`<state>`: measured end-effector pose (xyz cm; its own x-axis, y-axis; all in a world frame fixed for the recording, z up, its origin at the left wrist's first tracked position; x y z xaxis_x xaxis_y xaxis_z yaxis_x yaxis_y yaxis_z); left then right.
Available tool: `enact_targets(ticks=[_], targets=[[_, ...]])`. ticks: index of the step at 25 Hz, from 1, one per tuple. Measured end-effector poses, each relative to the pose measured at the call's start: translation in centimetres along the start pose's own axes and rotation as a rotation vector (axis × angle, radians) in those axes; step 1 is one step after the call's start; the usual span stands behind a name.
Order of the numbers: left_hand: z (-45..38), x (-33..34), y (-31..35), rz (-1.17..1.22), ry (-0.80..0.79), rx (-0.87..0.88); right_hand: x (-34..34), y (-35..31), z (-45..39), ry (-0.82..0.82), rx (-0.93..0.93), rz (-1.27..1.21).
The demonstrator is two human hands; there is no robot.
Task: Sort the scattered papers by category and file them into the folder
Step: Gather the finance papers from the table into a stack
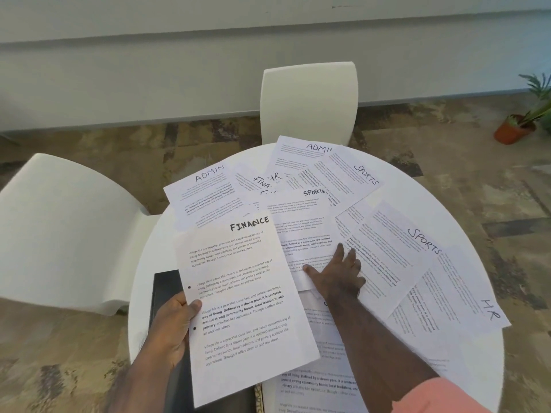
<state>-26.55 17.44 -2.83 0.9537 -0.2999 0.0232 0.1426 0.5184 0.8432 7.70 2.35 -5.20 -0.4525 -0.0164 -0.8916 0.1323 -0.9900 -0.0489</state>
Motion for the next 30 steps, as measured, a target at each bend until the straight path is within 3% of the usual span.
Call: enact_targets(ticks=[23, 26, 30], targets=[[-0.2, -1.0, -0.5, 0.014, 0.015, -0.004, 0.0, -0.5, -0.3, 0.075, -0.017, -0.099], [-0.3, -1.1, -0.6, 0.015, 0.003, -0.002, -0.7, 0.0, -1.0, 0.074, -0.002, -0.274], [-0.5, -1.6, -0.7, 0.017, -0.002, 0.005, -1.8, 3.0, -3.4, -0.093, 0.017, -0.785]])
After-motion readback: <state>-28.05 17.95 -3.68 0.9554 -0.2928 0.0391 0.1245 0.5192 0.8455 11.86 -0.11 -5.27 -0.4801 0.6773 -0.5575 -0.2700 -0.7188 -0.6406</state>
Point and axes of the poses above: each hand's wrist, its own z-axis away from the middle knuckle, its own x-axis out of the palm, y = z × x, the point moved 7 cm from there along -z, towards the middle knuckle, and after that the axes turned 12 degrees about x, right-handed, at the moved point
